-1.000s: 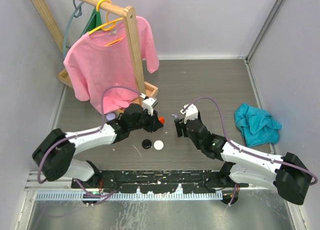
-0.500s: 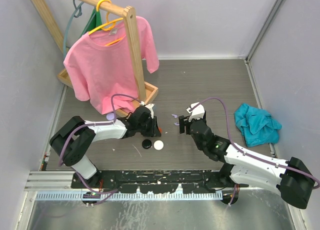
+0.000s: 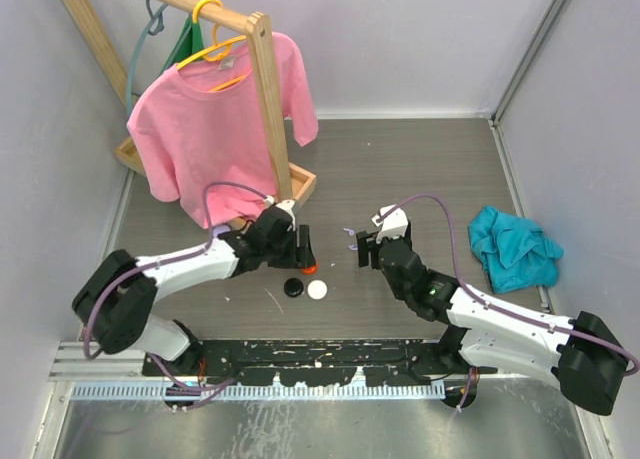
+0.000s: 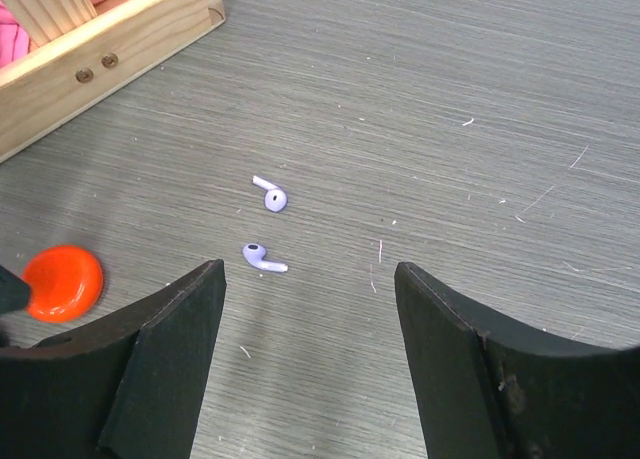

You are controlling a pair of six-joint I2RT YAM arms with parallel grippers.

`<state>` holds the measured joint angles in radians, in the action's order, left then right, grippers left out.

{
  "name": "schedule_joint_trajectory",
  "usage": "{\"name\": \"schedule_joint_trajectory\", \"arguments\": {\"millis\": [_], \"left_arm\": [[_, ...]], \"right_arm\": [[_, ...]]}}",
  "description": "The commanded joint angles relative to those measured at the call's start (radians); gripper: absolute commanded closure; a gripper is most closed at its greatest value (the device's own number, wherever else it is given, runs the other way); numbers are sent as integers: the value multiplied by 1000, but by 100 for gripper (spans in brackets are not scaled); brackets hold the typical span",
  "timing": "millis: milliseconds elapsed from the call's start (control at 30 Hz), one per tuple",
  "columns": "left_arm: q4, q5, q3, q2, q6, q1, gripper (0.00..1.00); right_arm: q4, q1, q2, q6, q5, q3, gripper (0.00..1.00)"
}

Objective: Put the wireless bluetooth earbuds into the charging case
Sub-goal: Place the charging case at the center of the board, then move the charging case to the center of the board.

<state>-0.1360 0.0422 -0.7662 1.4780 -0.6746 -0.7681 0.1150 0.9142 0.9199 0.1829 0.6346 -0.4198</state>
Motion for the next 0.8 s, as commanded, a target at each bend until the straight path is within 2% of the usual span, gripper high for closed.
{"name": "schedule_joint_trajectory", "arguments": {"millis": [0, 167, 367, 633, 767], "left_arm": [[-131, -113, 0, -144, 40, 21, 35], [-231, -256, 80, -319, 46, 89, 32], [-251, -341, 153, -426, 76, 241, 28], [-110, -360, 195, -362, 92, 449, 27], [18, -384, 230, -315, 57, 499, 27]], "right_arm": [[36, 0, 13, 6, 12, -18, 26], [38, 0, 23, 5, 10, -20, 26], [30, 0, 26, 2, -2, -24, 25], [27, 0, 15, 1, 10, -21, 22], [25, 0, 6, 0, 8, -18, 21]]}}
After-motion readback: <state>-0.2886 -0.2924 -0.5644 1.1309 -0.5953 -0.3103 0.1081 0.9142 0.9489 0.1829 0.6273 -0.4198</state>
